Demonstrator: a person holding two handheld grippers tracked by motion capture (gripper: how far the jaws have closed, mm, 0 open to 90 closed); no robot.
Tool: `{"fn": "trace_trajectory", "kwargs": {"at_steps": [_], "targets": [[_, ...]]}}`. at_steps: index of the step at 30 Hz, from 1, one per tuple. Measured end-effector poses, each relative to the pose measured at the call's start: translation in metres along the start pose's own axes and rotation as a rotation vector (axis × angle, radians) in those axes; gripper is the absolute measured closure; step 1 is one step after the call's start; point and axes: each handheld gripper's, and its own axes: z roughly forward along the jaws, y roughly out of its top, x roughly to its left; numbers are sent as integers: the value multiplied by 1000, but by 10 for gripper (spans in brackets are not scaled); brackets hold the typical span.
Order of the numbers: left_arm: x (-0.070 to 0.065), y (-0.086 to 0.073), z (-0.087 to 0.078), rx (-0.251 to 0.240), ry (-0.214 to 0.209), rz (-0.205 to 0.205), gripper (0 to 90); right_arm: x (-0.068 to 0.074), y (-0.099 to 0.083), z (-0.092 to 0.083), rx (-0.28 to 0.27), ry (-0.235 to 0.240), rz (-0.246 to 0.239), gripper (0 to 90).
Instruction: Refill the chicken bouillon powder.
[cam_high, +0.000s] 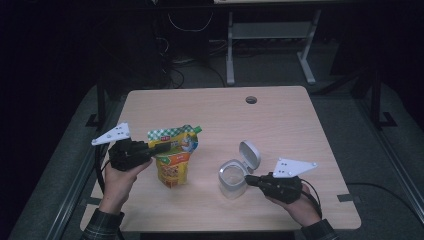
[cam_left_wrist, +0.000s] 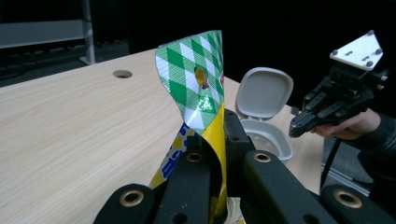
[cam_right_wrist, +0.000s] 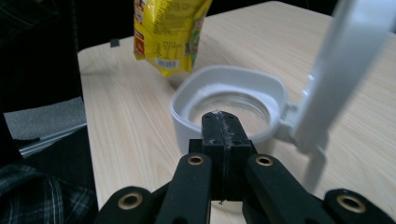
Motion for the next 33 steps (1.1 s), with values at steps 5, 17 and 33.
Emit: {"fn": "trace_trajectory", "kwargs": {"at_steps": [5,17,33], "targets": [[-3,7,-1,-5,-27,0,900,9,10,11,-4,-6,-18,899],[-7,25,-9,-25,-74,-3,900,21,27,34,-16,-7,-46,900],[-20,46,-10,-33,-130,30,900,32,47,73,-14,-43,-66,900]]}}
